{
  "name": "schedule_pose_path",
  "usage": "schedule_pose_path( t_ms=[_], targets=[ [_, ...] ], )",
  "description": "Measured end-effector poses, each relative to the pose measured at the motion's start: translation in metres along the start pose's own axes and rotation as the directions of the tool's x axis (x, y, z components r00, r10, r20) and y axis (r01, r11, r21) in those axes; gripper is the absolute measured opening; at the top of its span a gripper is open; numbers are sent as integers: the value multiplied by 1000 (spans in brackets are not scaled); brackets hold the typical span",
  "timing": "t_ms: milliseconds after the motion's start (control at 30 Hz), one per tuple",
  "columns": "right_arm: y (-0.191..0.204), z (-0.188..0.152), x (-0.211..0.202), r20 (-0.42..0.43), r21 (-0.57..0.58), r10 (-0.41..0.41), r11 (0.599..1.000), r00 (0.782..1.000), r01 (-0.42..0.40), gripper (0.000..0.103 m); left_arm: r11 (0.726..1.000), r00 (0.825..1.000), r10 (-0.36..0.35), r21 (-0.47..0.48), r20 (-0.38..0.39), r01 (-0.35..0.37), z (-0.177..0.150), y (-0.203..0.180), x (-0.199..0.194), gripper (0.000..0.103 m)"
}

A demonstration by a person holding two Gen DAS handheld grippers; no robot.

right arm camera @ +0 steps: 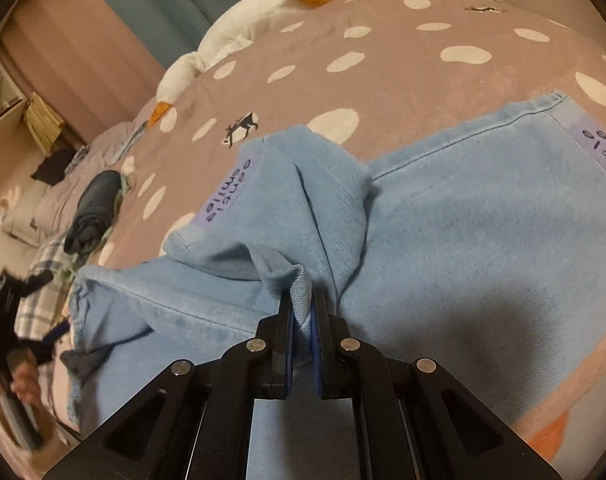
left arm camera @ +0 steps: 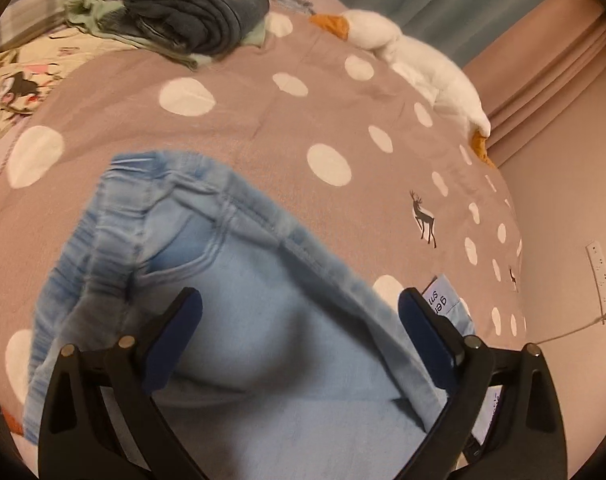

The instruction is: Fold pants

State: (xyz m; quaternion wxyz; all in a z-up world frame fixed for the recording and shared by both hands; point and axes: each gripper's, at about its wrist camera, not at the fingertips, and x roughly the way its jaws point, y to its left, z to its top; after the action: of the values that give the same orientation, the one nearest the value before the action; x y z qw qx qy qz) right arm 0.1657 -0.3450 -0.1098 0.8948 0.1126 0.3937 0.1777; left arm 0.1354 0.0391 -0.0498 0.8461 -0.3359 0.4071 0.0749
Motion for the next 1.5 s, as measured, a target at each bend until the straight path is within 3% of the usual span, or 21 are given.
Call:
schedule_pose_path(
  t_ms=[133,333,367,433,467,500,600,700,867,1033,1133,1200,1233,1300,1333,1433,1500],
  targets=[
    [-1,-7,-3,-3,5,5,1000,1000,-5,7,998,994,-58,5,-92,59,4,-13,24,86],
    [-9,-12,-6,6,21,21,1000,1000,-21,7,999,986,1,32,-166,5,0,-21,55,78],
    [-8,-12,-6,6,20,20,1000,1000,-20,7,1000,985,-5,21,-174,9,0,-20,59,72],
    [-9,-11,-6,6,16,18,1000,1000,-18,7,1000,983,-13,4,-182,14,0,-17,64,47],
    [-9,-11,-6,5,20,20,1000,1000,-20,7,1000,982,-16,7,-190,17,-1,-16,66,23],
    [-10,-11,-6,5,22,22,1000,1000,-22,7,999,979,-30,13,-201,34,-4,-16,69,11],
    [-11,-11,-6,4,29,24,999,1000,-24,7,999,989,-27,31,-143,31,-15,-18,56,8],
    [-11,-8,-10,5,34,26,999,1000,-26,7,996,995,-70,45,-65,73,-28,-21,19,7],
    [-8,-1,-40,70,17,31,999,997,-32,7,973,976,-215,79,-21,216,-71,-18,-50,8],
    [-11,-1,-42,74,14,14,1000,997,-15,7,980,985,-156,116,-79,164,-121,-1,-51,11],
    [-15,-6,-29,38,19,-18,1000,999,18,7,986,987,-116,104,-109,127,-127,10,-38,20],
    [-16,-7,-25,36,16,-29,999,999,29,7,995,994,-65,75,-84,72,-120,21,-36,39],
    [-15,-8,-24,35,10,-36,999,999,36,7,997,997,-51,52,-62,55,-115,27,-38,43],
    [-15,-7,-24,34,3,-42,999,999,41,7,998,998,-58,-3,-36,58,-101,42,-42,65],
    [-15,-7,-24,36,1,-44,999,998,44,7,997,996,-76,-21,-37,75,-94,46,-43,69],
    [-14,-8,-23,37,0,-45,999,998,45,7,984,984,-166,-79,-70,160,-76,60,-38,72],
    [-14,-8,-23,39,-4,-50,999,998,50,7,979,985,-165,-129,-56,157,-69,68,-39,69]
  ],
)
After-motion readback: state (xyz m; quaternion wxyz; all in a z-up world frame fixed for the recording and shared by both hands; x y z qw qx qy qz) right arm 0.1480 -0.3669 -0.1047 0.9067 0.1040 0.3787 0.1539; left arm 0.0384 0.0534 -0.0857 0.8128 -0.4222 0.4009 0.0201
